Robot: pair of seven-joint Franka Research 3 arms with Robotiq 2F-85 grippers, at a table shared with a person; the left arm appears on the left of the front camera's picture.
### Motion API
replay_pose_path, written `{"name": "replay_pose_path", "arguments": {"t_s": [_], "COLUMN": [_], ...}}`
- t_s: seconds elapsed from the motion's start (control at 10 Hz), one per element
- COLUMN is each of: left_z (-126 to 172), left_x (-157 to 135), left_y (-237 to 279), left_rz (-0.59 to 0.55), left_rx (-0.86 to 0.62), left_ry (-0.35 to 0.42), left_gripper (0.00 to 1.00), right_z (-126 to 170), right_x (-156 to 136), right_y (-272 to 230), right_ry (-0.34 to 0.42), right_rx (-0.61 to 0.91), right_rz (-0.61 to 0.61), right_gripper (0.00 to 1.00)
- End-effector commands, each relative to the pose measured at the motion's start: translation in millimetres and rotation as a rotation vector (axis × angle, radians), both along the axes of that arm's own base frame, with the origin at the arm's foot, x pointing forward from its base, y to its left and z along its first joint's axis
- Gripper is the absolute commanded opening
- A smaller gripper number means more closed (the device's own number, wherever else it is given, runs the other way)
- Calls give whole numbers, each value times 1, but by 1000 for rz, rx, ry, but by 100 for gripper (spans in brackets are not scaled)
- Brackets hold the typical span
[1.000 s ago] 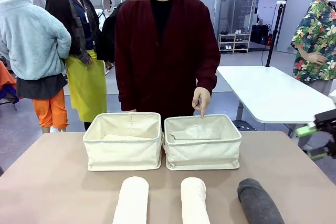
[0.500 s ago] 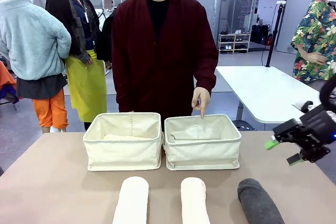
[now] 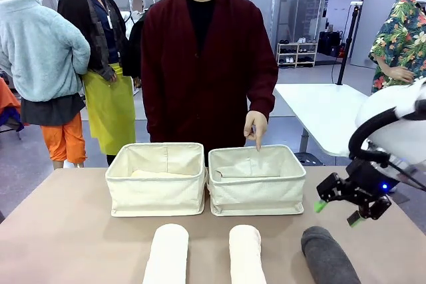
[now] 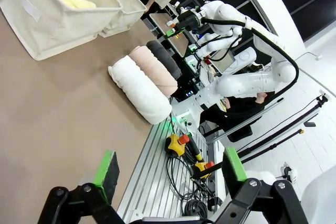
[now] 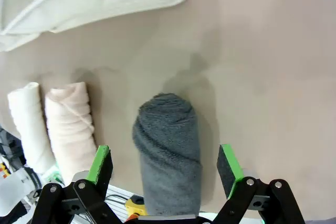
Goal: Divide the towels into two baskets.
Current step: Pick up one hotel-folded towel from the bottom of the table and place it in the Fabric basket indicated by the person.
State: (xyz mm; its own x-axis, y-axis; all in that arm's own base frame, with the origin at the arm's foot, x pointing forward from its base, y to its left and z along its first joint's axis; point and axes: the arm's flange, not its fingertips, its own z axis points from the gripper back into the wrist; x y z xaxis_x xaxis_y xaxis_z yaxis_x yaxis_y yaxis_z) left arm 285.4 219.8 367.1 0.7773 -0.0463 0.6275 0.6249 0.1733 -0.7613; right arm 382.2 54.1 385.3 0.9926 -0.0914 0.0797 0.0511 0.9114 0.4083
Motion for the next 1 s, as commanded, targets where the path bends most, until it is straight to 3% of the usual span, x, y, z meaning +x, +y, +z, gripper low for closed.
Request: {"name": "replay_pose_path", "arguments": {"t_s": [0.0, 0.9], "left_z": [2, 2], "left_x": [-7, -7], "left_y": [-1, -1], "left_rz": [-5, -5], "left_rx": [2, 2], "left_ry": [4, 4], "left_gripper": [100, 100], "right_z": [-37, -87], "right_x": [-75, -122], "right_y": [1, 33], "right_ry": [46, 163], "right_rx": [-97, -258], "right_rz": [4, 211], "right_gripper": [100, 100]}}
